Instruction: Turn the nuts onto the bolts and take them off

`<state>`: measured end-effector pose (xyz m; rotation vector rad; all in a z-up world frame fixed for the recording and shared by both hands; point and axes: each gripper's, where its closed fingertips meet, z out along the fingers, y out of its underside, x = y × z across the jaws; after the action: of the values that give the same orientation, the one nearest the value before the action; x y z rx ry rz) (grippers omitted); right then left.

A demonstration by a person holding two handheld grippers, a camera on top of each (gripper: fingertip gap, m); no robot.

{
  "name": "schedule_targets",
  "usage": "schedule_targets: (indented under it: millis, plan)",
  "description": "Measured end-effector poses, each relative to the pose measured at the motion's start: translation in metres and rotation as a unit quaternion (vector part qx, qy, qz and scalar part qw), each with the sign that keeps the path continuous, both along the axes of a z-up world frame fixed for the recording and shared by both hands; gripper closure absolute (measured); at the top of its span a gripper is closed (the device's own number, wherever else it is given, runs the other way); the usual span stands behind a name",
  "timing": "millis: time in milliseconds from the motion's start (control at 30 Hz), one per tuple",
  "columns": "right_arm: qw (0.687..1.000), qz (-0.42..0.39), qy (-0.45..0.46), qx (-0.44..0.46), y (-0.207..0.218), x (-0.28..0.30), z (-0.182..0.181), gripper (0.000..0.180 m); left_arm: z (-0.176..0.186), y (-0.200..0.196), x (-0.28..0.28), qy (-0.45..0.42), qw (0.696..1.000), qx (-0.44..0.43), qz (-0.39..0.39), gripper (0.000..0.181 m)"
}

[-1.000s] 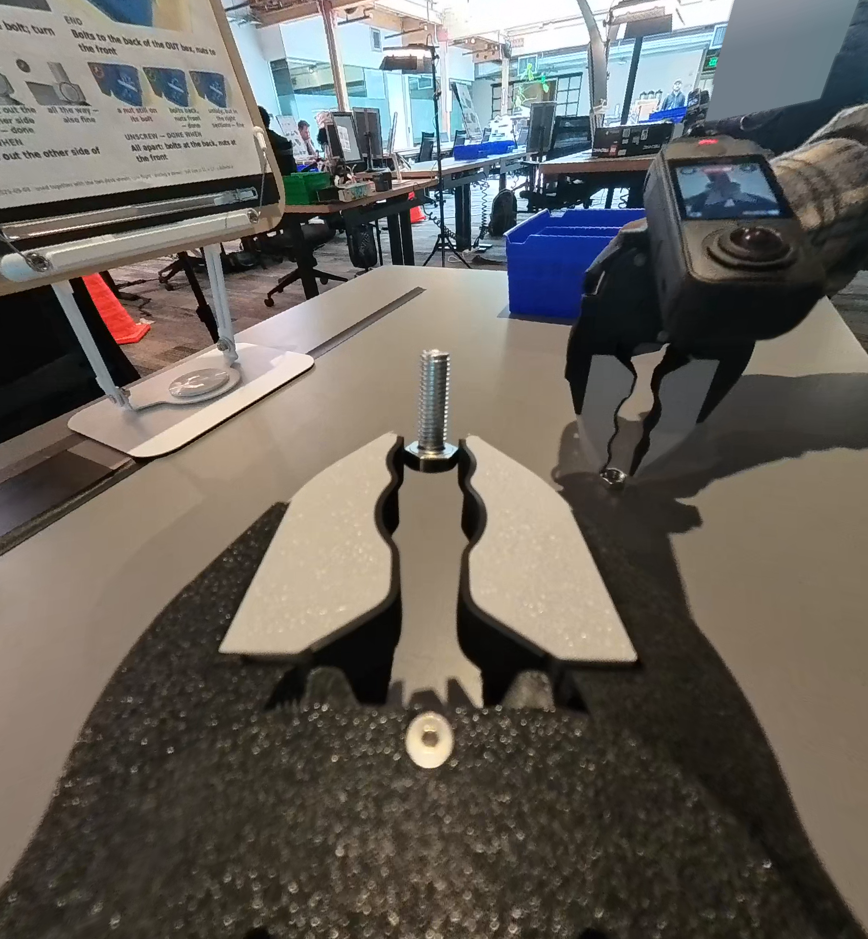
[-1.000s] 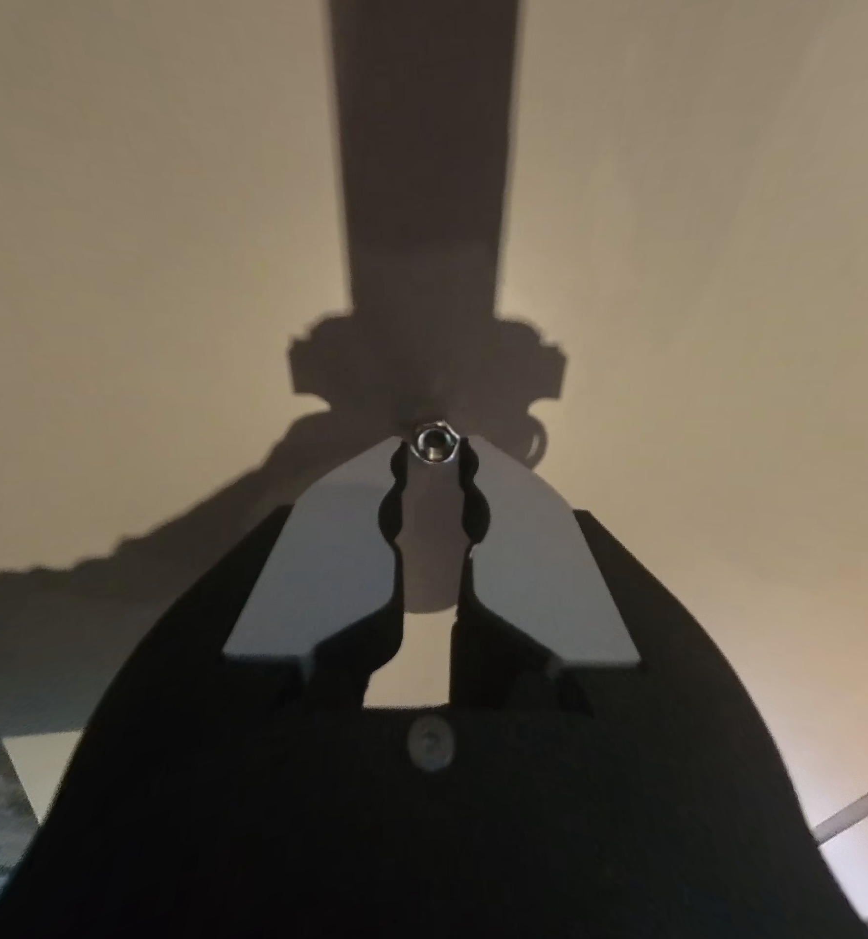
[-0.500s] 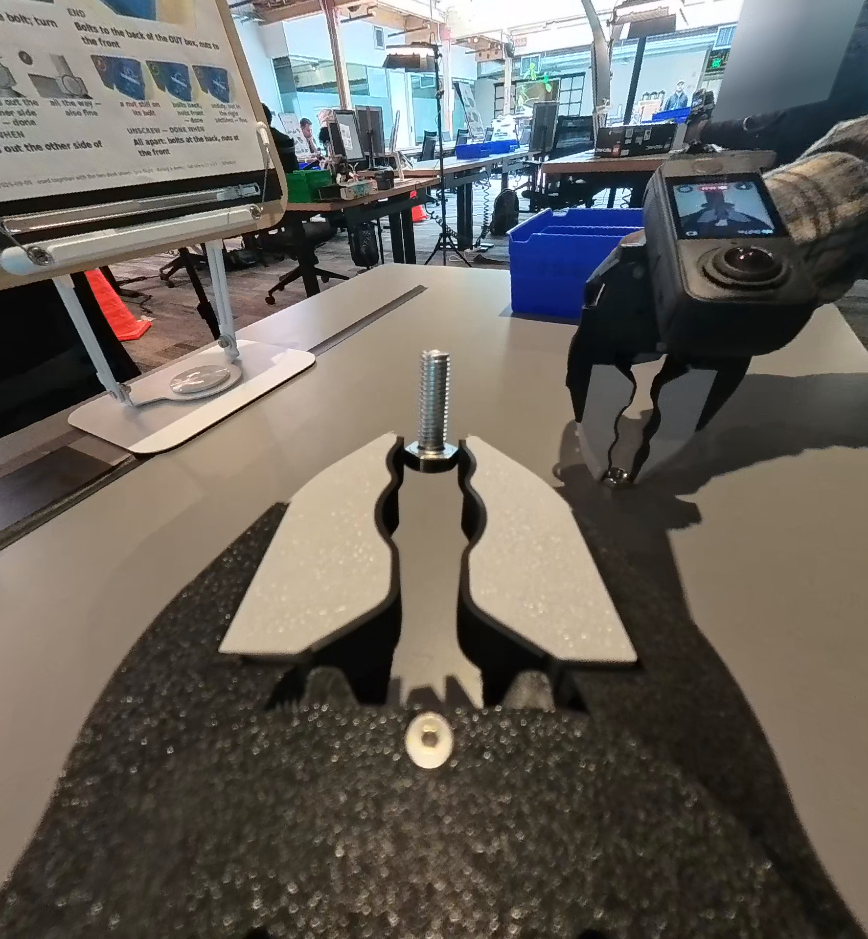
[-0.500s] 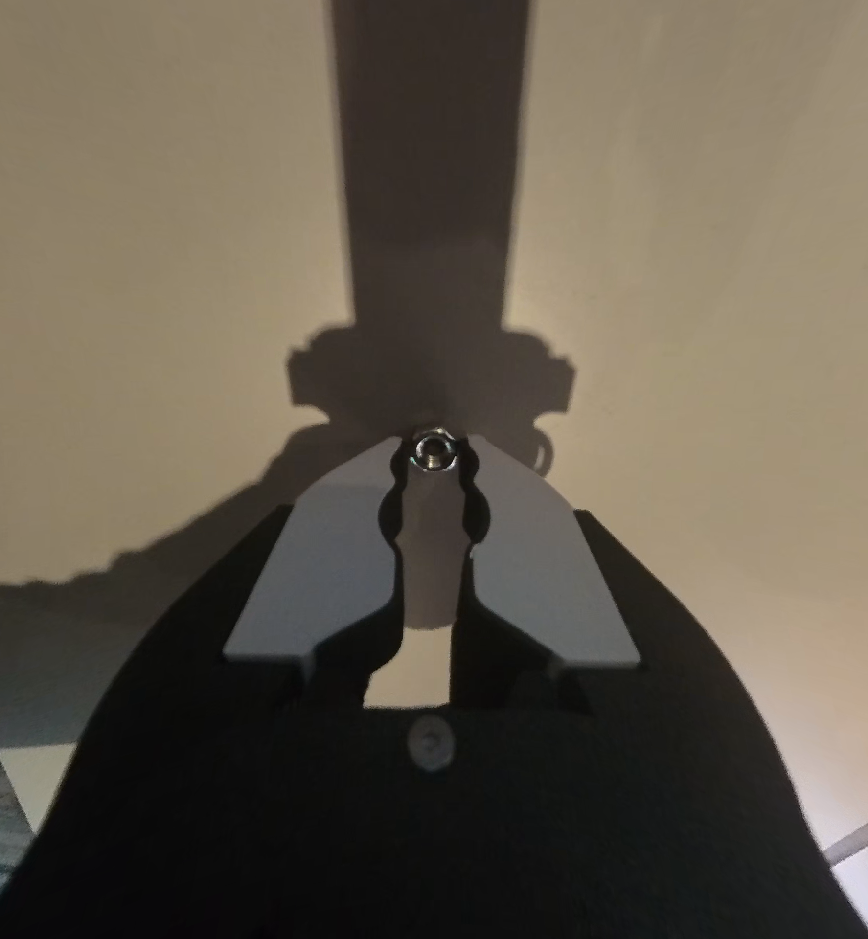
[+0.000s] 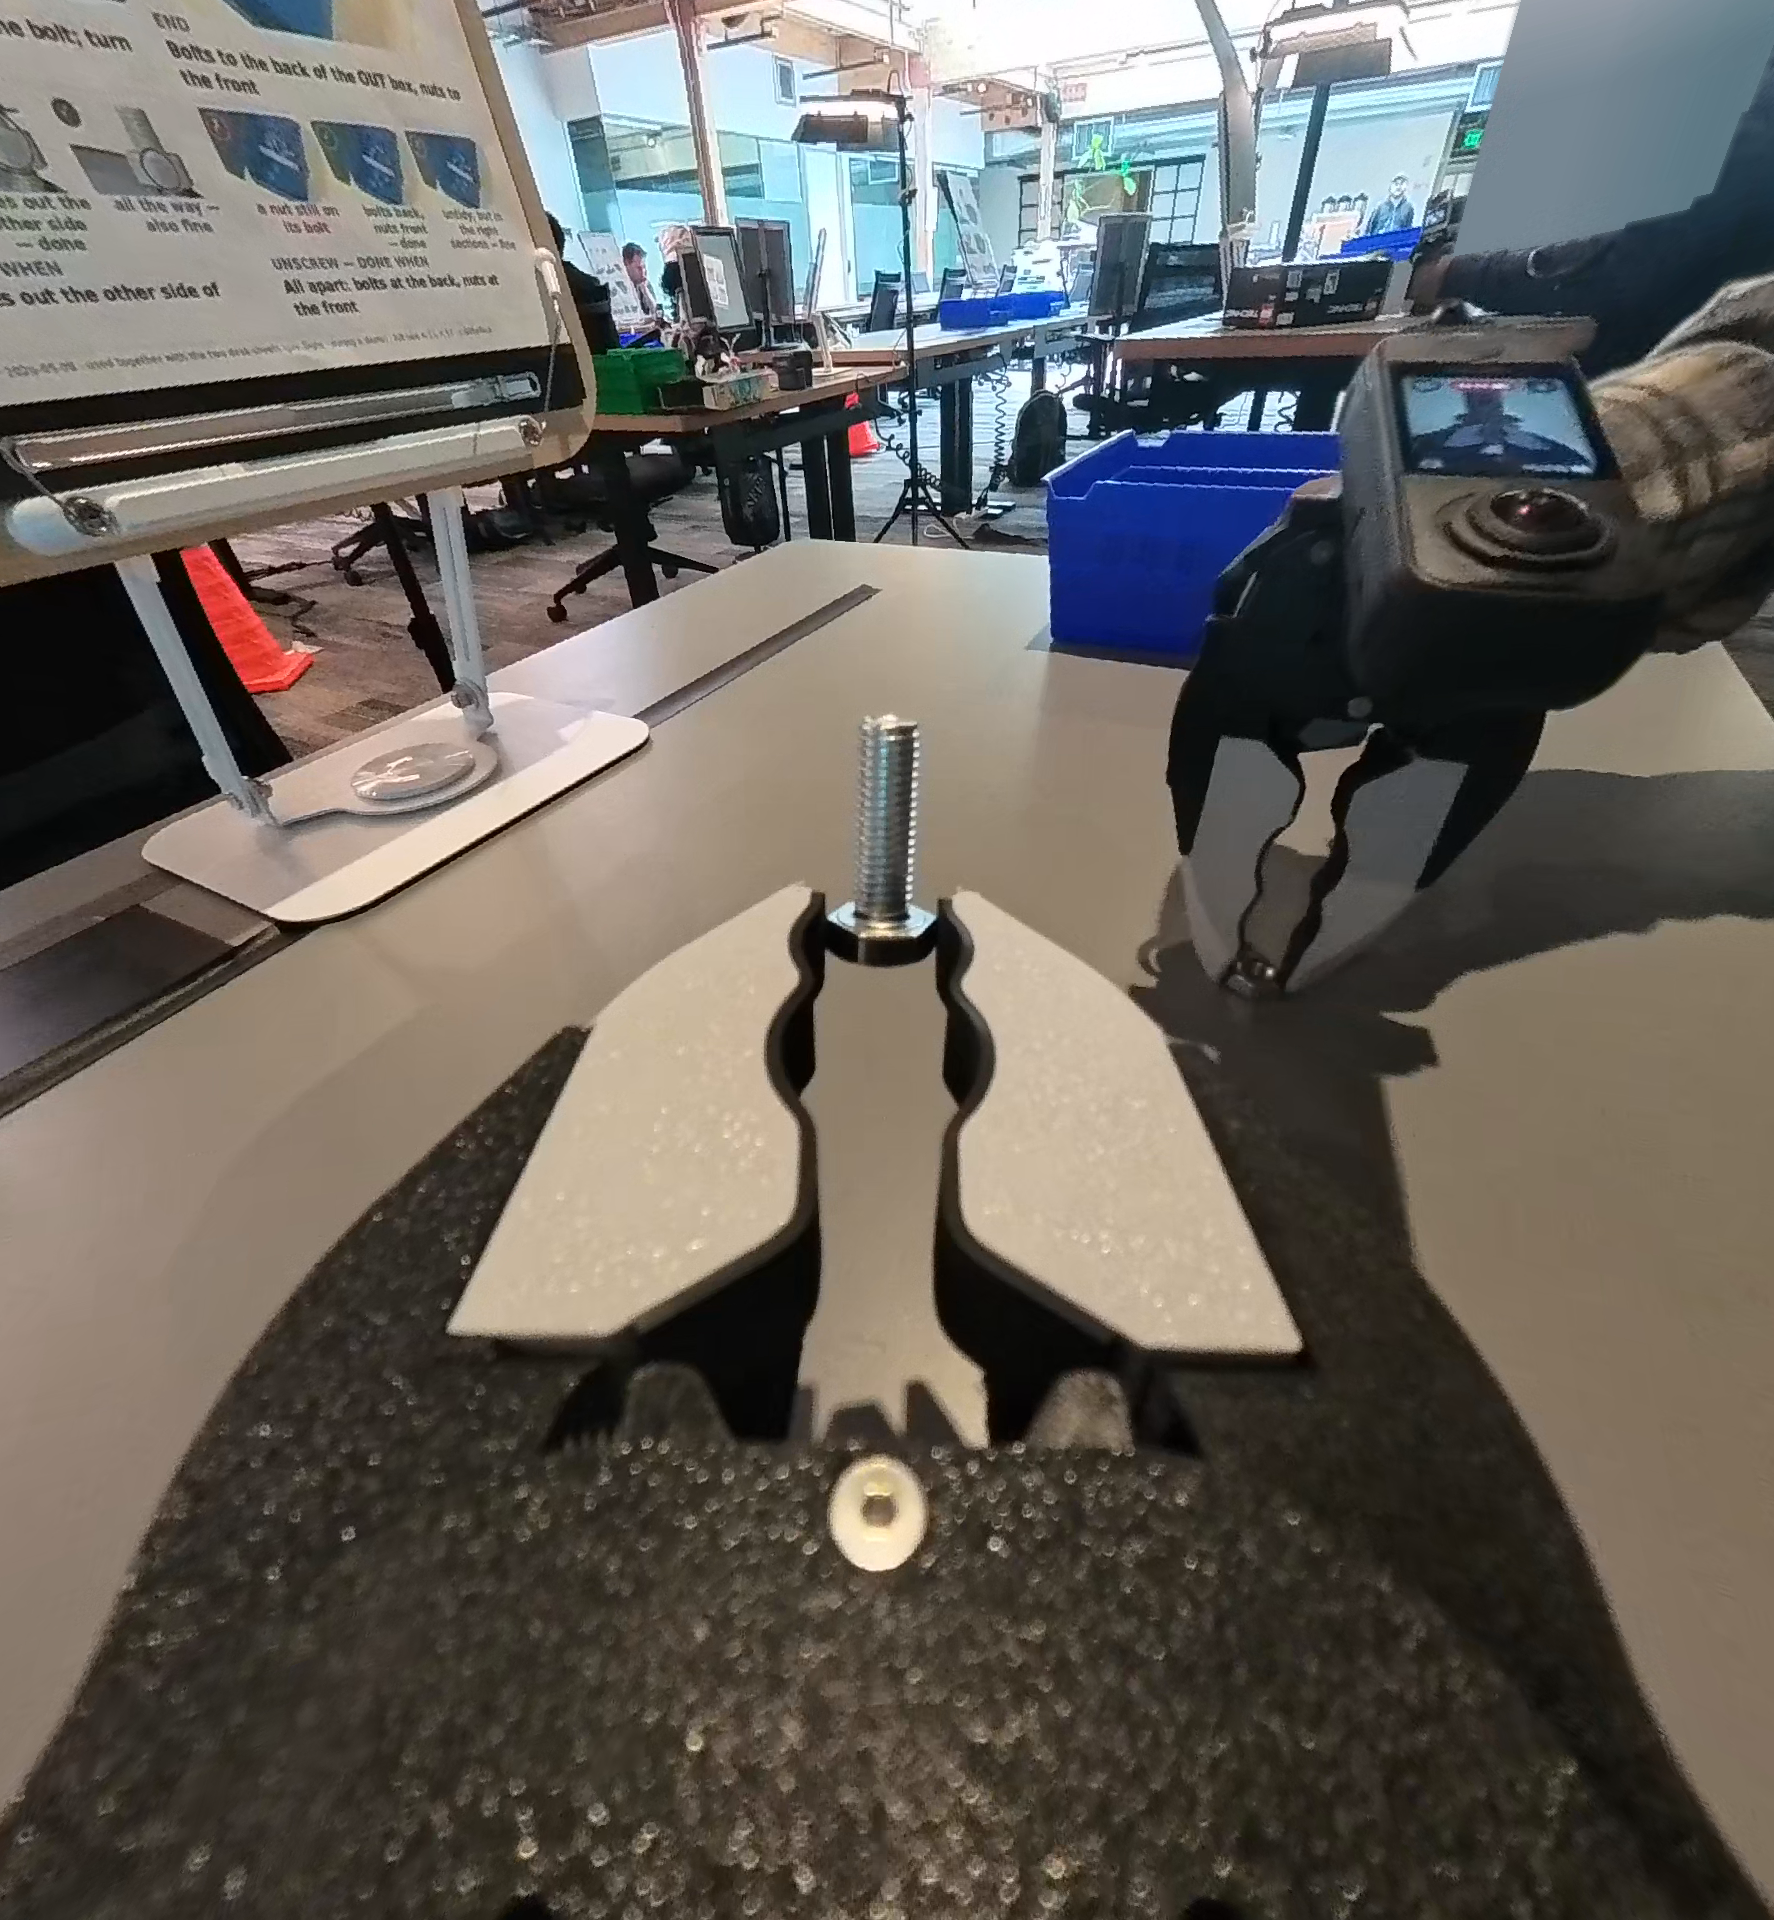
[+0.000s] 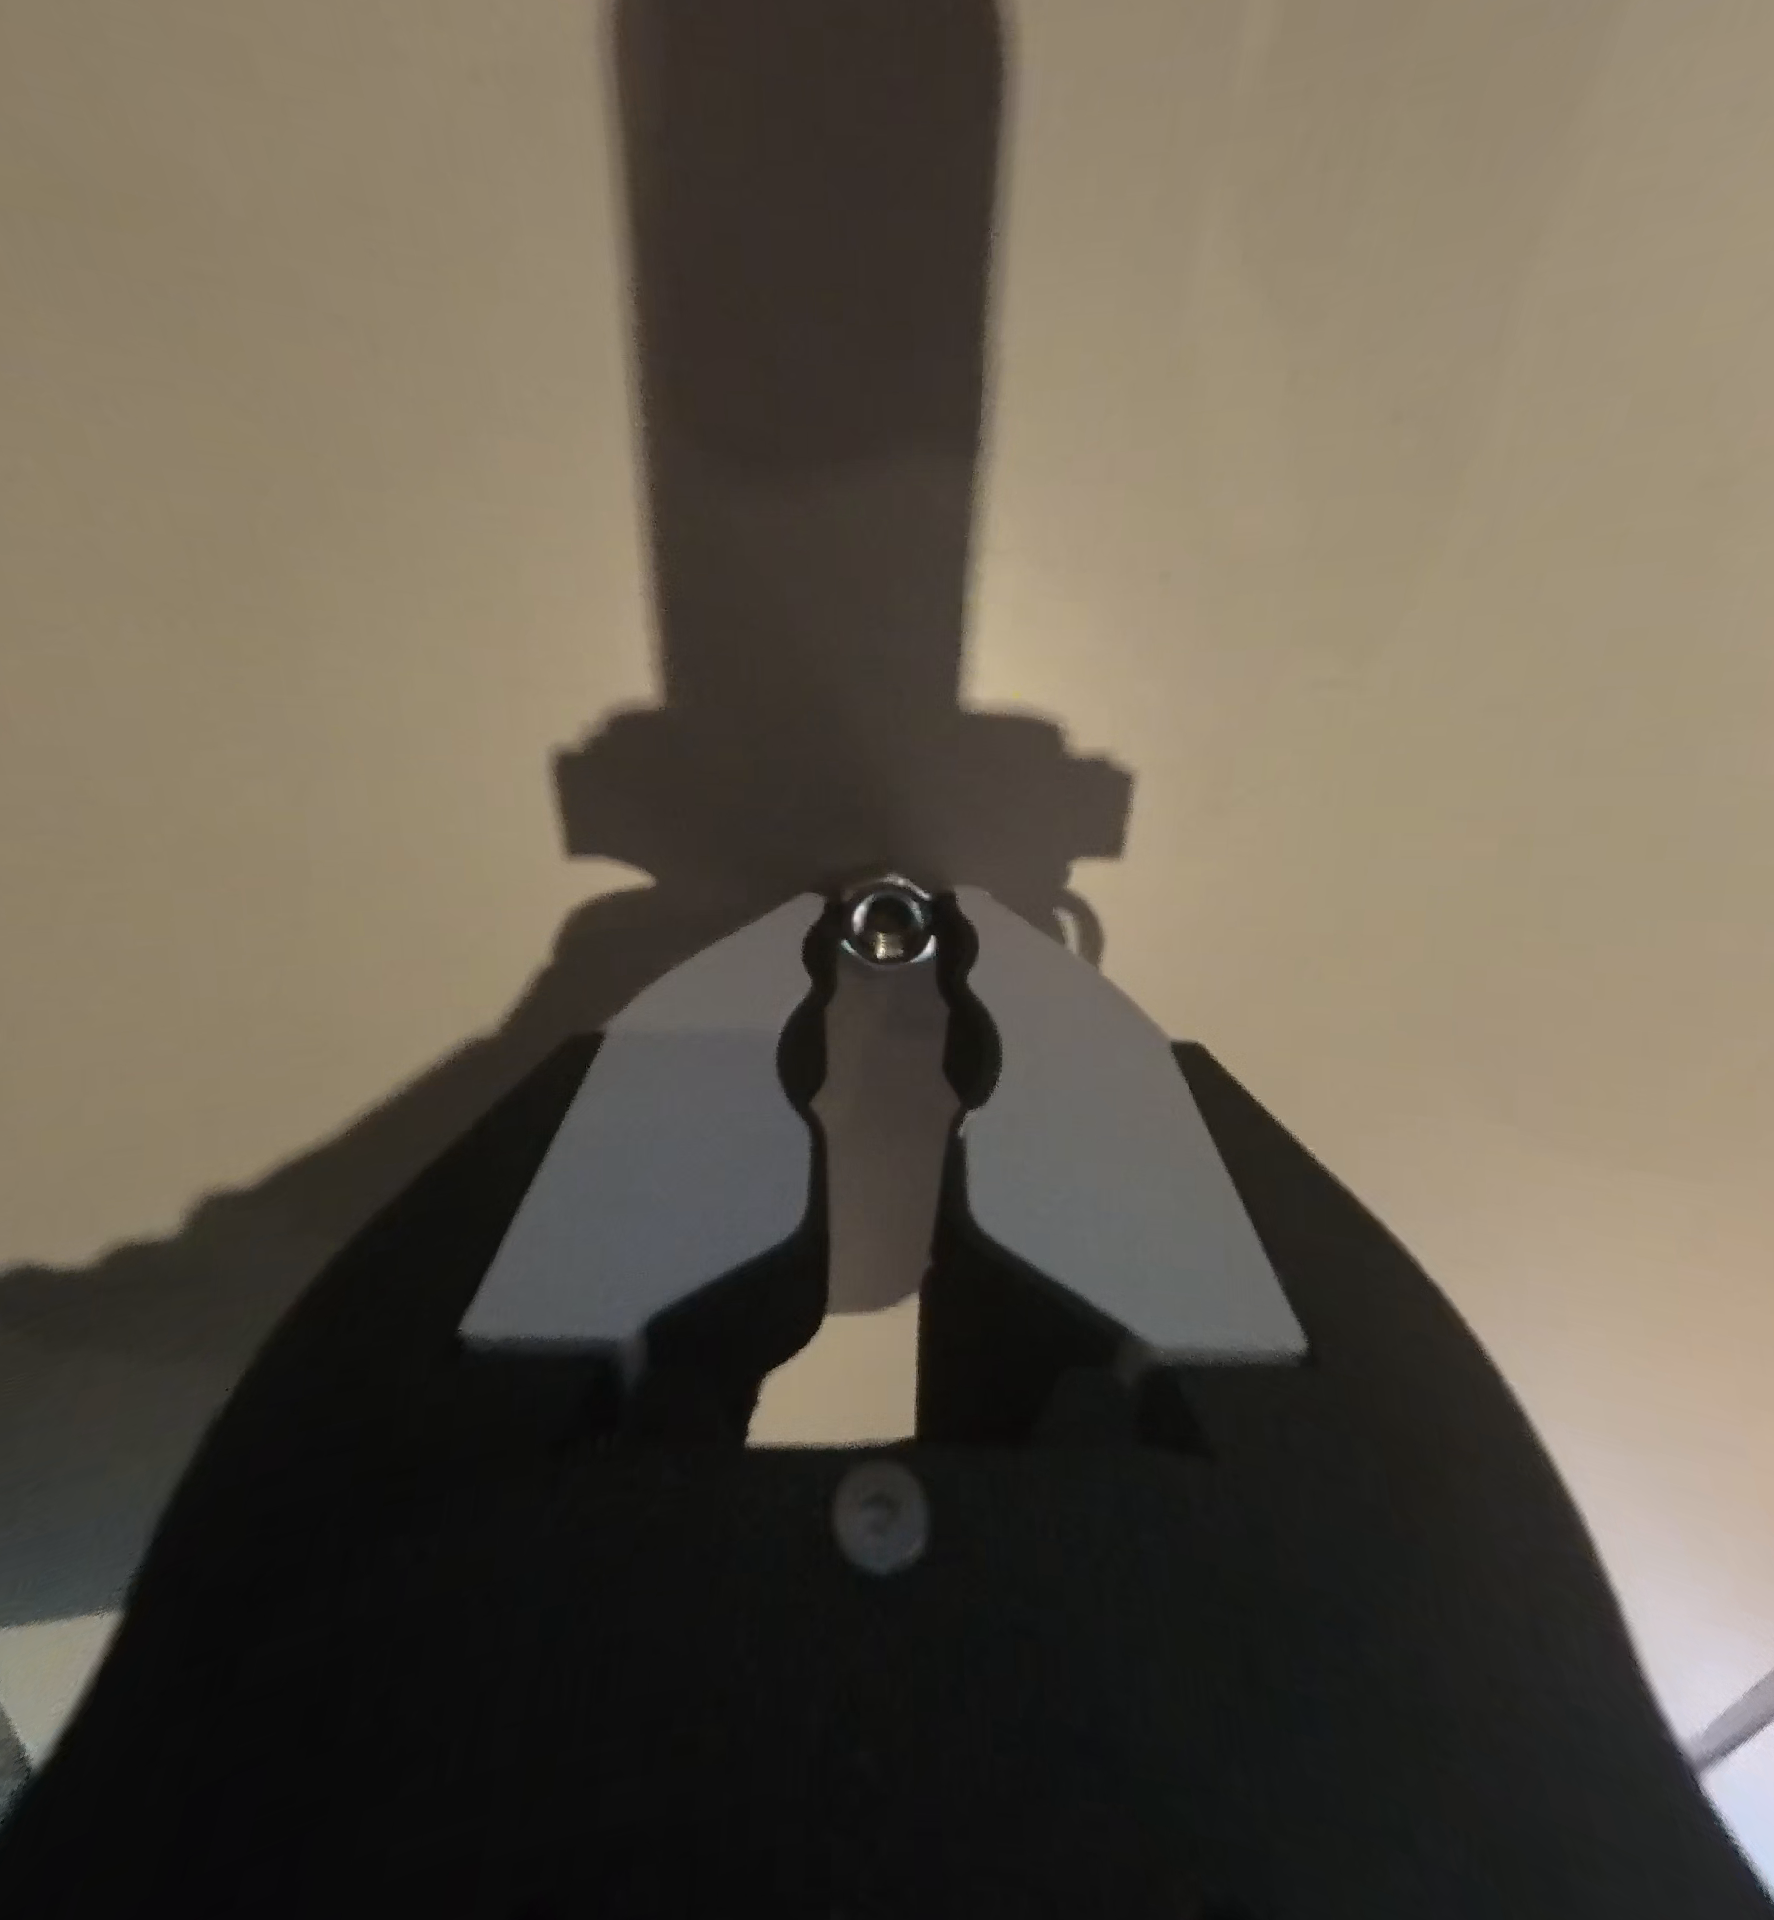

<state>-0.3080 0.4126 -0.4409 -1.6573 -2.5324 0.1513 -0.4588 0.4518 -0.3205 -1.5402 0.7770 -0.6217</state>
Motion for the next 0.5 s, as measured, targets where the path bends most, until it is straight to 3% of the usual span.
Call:
schedule_targets:
  millis: [233, 500]
  plan:
    - [0.999, -0.021, 0.031, -0.006, 0.005, -0.008, 0.023, 0.163, -0.005, -0.001, 0.005, 0.006, 1.000, -0.007, -0.006, 0.161]
    - [0.991, 0.001, 0.131, -0.001, 0.010, -0.047, 0.147, 0.163, -0.011, -0.013, 0.031, 0.023, 0.999, -0.005, -0.035, 0.161]
